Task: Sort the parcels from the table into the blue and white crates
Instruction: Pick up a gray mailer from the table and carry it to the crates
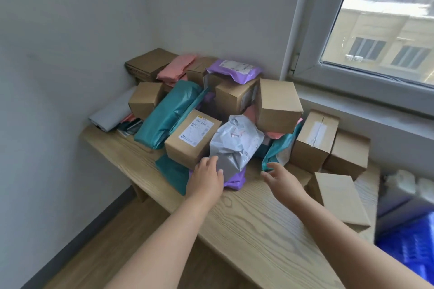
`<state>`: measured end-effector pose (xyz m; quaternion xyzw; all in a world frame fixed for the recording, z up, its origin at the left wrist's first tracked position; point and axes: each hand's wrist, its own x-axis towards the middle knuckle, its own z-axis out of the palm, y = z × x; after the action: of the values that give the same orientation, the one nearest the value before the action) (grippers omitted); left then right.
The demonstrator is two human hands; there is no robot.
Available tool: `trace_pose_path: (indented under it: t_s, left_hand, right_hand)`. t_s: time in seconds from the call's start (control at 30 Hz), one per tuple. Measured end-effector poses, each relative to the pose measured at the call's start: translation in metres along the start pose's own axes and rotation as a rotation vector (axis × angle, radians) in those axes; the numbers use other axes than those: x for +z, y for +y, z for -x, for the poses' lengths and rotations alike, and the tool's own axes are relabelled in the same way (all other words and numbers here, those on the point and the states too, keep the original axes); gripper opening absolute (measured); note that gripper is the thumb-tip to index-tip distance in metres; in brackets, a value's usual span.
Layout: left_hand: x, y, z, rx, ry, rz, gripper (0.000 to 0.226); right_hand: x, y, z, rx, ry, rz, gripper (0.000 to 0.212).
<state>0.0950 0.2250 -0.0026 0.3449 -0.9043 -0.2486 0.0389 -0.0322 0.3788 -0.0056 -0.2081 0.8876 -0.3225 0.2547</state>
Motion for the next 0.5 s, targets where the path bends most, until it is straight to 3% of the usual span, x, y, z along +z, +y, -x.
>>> trace_pose_path:
  t_s: [0.13, 0.27, 0.37, 0.5]
  left_hand:
    - [-0.011, 0.005, -0.054, -0.058, 0.064, 0.039, 0.044]
    - [-0.013, 0.006, -0.099, -0.157, 0.009, 0.167, 0.054]
    - [-0.009, 0.003, -0.126, -0.201, -0.156, 0.26, 0.063]
    - [0.001, -0.007, -0.148, -0.238, -0.344, 0.387, 0.072]
  right_hand:
    - [0.013, -0.017, -0.051, 0.095, -0.037, -0.122, 0.056]
    - [0.023, -0.027, -0.088, 0.186, -0.062, -0.222, 0.06]
    - [0.029, -0.032, -0.107, 0.308, -0.098, -0.346, 0.034]
    - [0.043, -0.033, -0.113, 0.365, -0.156, -0.489, 0.04]
